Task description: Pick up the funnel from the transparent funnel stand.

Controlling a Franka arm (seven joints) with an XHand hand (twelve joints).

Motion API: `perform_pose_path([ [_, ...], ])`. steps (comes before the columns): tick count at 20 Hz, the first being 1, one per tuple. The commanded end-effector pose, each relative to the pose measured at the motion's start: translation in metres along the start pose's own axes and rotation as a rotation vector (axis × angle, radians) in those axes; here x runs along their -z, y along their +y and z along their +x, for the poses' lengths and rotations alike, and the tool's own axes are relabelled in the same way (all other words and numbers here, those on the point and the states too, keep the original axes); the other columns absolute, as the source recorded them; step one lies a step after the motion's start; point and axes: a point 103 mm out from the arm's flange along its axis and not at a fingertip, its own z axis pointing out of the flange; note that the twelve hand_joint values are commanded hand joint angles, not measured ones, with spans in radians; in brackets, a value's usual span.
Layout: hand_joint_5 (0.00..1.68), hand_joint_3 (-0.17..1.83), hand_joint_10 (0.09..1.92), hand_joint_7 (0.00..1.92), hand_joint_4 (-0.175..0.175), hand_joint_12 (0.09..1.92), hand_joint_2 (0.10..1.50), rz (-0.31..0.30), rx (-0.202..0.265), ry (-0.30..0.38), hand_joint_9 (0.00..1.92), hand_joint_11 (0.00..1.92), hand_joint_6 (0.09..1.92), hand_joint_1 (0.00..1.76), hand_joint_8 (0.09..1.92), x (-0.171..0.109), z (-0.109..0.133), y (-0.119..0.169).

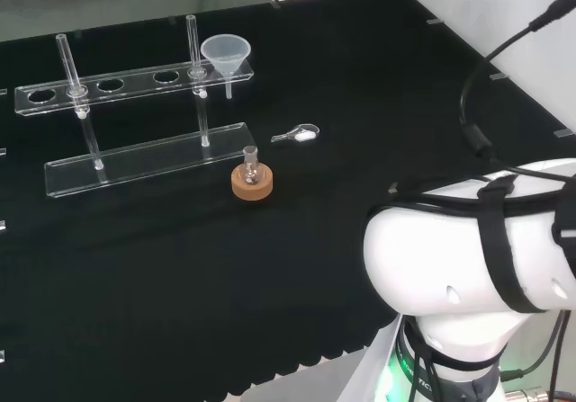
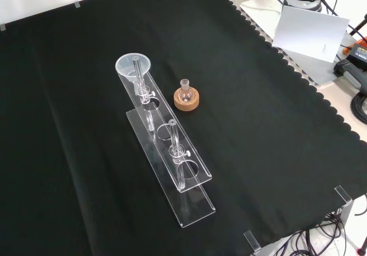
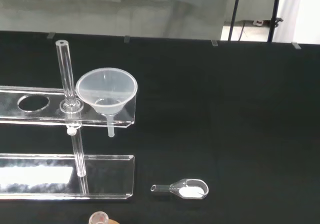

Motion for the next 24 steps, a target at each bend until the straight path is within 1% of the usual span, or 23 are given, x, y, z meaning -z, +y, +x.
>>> perform_pose_path([
  [1,0.29,0.04,0.66,0.0,0.003,1.35,1.36,0.053,0.007,-0.018,0.21,0.14,0.09,0.0,0.52,-0.038,0.003,0.035],
  [6,0.29,0.04,0.66,0.0,0.0,1.35,1.36,0.1,0.032,-0.028,0.22,0.14,0.09,0.0,0.52,-0.063,-0.011,0.068],
  [8,0.28,0.04,0.66,0.0,-0.003,1.36,1.35,0.121,0.064,-0.051,0.21,0.13,0.09,0.0,0.52,-0.073,-0.016,0.085],
  [10,0.28,0.03,0.65,0.0,-0.007,1.37,1.34,0.131,0.078,-0.045,0.21,0.11,0.09,0.0,0.51,-0.084,-0.02,0.098],
  [14,0.27,0.03,0.66,0.0,-0.015,1.39,1.32,0.14,0.111,-0.045,0.2,0.09,0.09,0.0,0.51,-0.093,-0.016,0.12],
  [17,0.26,0.02,0.66,0.0,-0.019,1.39,1.31,0.152,0.135,-0.043,0.19,0.08,0.09,0.01,0.5,-0.098,-0.012,0.131],
  [21,0.26,0.01,0.67,0.0,-0.024,1.4,1.29,0.161,0.163,-0.048,0.18,0.07,0.09,0.04,0.5,-0.102,-0.003,0.143],
  [24,0.25,0.0,0.67,0.0,-0.025,1.41,1.27,0.169,0.171,-0.046,0.18,0.07,0.09,0.07,0.5,-0.105,0.009,0.15],
])
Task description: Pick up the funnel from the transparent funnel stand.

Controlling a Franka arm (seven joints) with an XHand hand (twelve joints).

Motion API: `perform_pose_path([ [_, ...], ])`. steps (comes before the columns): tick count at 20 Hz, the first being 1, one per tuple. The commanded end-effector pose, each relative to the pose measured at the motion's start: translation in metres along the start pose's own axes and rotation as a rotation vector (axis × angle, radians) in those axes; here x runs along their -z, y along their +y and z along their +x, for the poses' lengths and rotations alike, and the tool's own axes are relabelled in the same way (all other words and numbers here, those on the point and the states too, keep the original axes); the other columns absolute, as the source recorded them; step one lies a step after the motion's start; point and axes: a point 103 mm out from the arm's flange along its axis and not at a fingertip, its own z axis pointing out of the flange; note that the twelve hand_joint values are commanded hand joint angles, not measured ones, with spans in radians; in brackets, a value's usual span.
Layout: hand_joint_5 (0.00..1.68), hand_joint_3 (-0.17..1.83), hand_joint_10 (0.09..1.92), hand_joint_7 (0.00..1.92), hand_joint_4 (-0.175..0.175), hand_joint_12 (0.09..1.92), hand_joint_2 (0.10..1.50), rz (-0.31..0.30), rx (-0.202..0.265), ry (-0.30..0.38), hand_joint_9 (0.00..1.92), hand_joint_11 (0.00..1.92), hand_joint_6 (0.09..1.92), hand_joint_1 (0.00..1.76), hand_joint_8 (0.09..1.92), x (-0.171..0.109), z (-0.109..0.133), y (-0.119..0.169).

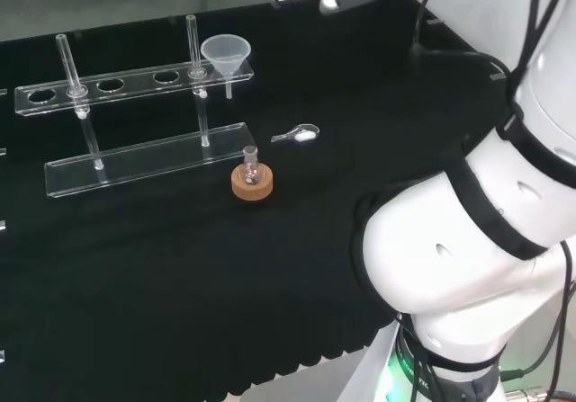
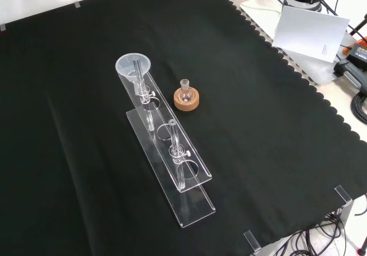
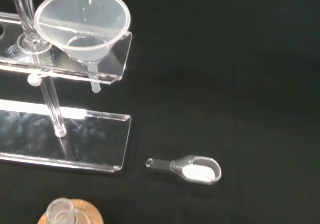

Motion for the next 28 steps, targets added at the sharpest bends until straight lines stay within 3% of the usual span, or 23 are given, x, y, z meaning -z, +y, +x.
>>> perform_pose_path([
  [1,0.25,0.0,0.68,0.01,-0.025,1.41,1.26,0.005,0.055,-0.011,0.19,0.07,0.09,0.09,0.5,0.0,0.017,0.026],
  [8,0.24,-0.06,0.71,0.04,-0.02,1.42,1.14,0.034,0.096,-0.01,0.24,0.07,0.09,0.27,0.55,-0.005,0.045,0.047],
  [13,0.23,-0.08,0.72,0.03,-0.019,1.43,1.1,0.083,0.086,-0.012,0.23,0.09,0.09,0.33,0.58,-0.017,0.058,0.059],
  [15,0.22,-0.1,0.75,0.01,-0.026,1.45,1.07,0.132,0.073,0.01,0.21,0.1,0.09,0.35,0.59,-0.025,0.062,0.064],
  [22,0.02,-0.16,0.93,0.0,-0.086,1.54,0.94,0.242,0.024,0.059,0.06,0.2,0.09,0.42,0.26,-0.042,0.069,0.076],
  [26,0.0,-0.16,0.96,0.0,-0.096,1.55,0.91,0.246,0.022,0.029,0.02,0.22,0.09,0.45,0.16,-0.046,0.072,0.082],
  [28,0.0,-0.16,0.98,0.0,-0.106,1.56,0.9,0.246,0.027,0.03,0.0,0.22,0.09,0.46,0.19,-0.051,0.075,0.084],
])
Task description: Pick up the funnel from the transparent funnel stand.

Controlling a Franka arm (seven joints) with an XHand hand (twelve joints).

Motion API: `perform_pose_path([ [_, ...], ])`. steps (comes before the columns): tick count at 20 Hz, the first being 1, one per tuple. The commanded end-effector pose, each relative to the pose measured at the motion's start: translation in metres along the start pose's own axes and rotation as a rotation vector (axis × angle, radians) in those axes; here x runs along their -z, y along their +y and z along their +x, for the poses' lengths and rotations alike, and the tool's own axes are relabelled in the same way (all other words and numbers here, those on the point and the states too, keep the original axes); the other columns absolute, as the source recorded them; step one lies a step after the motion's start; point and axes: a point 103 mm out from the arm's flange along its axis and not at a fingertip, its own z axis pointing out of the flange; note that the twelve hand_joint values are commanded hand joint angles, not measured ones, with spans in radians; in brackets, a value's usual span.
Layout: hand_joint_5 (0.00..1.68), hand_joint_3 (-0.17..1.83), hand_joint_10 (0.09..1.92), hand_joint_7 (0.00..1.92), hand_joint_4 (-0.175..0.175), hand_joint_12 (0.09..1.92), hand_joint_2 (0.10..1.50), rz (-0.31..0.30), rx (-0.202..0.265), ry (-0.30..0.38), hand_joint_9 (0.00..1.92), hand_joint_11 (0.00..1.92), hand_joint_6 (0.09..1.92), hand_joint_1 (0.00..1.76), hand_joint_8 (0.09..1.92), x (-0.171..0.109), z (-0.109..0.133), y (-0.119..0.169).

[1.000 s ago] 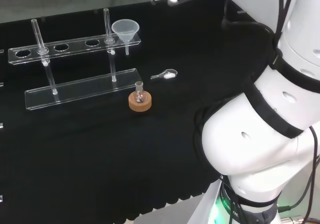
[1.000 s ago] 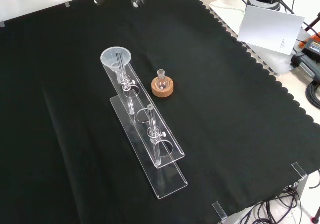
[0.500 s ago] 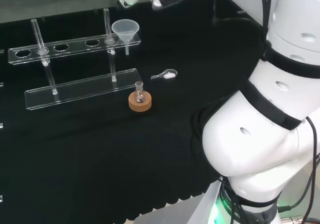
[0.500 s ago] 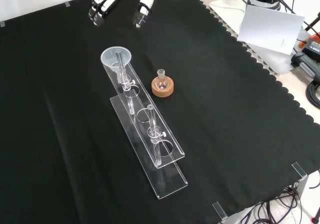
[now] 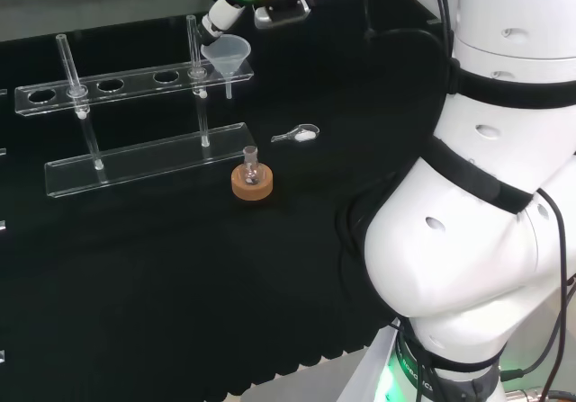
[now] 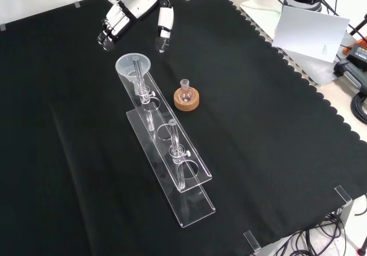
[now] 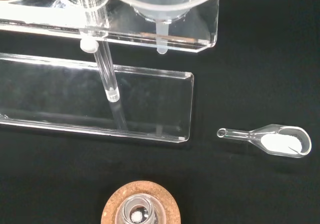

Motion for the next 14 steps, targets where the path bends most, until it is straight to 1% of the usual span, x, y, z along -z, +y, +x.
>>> perform_pose_path([
  [1,0.0,-0.16,0.98,0.0,-0.108,1.56,0.9,0.011,-0.006,-0.023,0.0,0.22,0.09,0.46,0.2,-0.007,0.006,0.006],
  [3,0.0,-0.16,0.99,0.0,-0.111,1.56,0.89,0.021,-0.002,-0.044,0.01,0.22,0.09,0.49,0.22,-0.01,0.007,0.01],
  [5,0.0,-0.16,0.99,0.0,-0.112,1.56,0.89,0.028,0.002,-0.067,0.03,0.22,0.09,0.56,0.25,-0.014,0.008,0.014],
  [9,0.01,-0.16,0.98,0.0,-0.113,1.55,0.88,0.039,-0.003,-0.078,0.04,0.23,0.09,0.62,0.29,-0.015,0.008,0.019],
  [14,0.02,-0.16,0.97,0.0,-0.113,1.55,0.89,0.069,0.024,-0.086,0.04,0.24,0.09,0.63,0.27,-0.019,0.015,0.026],
])
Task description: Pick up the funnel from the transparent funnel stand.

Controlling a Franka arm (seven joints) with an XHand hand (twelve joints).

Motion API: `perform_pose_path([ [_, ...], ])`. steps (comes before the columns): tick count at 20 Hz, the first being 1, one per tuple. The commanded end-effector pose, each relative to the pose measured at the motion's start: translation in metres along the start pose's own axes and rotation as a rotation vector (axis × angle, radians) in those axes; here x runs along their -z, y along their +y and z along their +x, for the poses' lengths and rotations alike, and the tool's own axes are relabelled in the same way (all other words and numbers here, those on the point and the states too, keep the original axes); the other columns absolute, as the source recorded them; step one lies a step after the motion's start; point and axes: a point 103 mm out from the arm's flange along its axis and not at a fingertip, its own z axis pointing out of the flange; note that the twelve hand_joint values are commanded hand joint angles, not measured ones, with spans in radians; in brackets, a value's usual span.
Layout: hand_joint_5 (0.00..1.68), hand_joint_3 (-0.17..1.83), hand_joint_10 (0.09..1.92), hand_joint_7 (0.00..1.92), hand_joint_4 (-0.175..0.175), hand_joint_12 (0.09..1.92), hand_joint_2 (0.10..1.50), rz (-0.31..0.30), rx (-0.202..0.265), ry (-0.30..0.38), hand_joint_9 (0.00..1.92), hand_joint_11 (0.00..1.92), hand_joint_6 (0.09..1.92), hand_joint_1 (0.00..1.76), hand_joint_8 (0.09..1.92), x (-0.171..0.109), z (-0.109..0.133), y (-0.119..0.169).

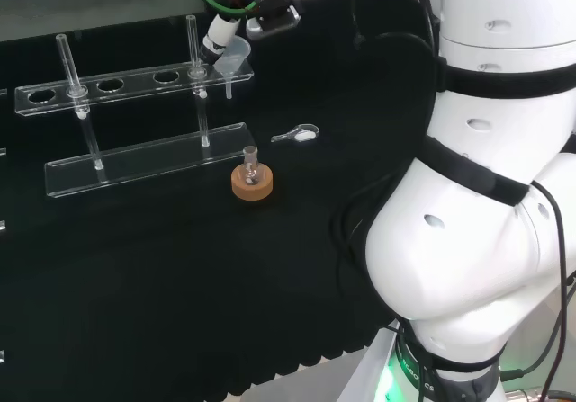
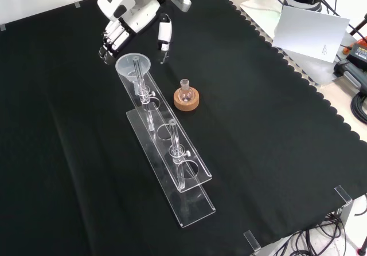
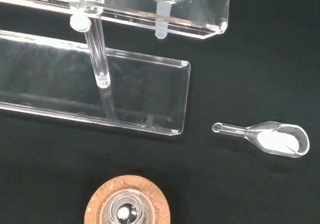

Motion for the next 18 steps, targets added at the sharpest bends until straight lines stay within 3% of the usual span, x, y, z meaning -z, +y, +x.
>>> perform_pose_path([
  [1,0.02,-0.16,0.97,0.0,-0.113,1.55,0.89,0.037,0.022,-0.015,0.04,0.24,0.09,0.64,0.27,-0.007,0.007,0.008],
  [12,0.03,-0.17,0.97,0.0,-0.105,1.55,0.89,0.039,0.031,-0.071,0.04,0.25,0.09,0.64,0.18,-0.012,0.014,0.019],
  [18,0.05,-0.17,0.97,0.0,-0.102,1.55,0.9,0.055,0.005,-0.089,0.05,0.23,0.09,0.65,0.21,-0.023,0.0,0.025],
])
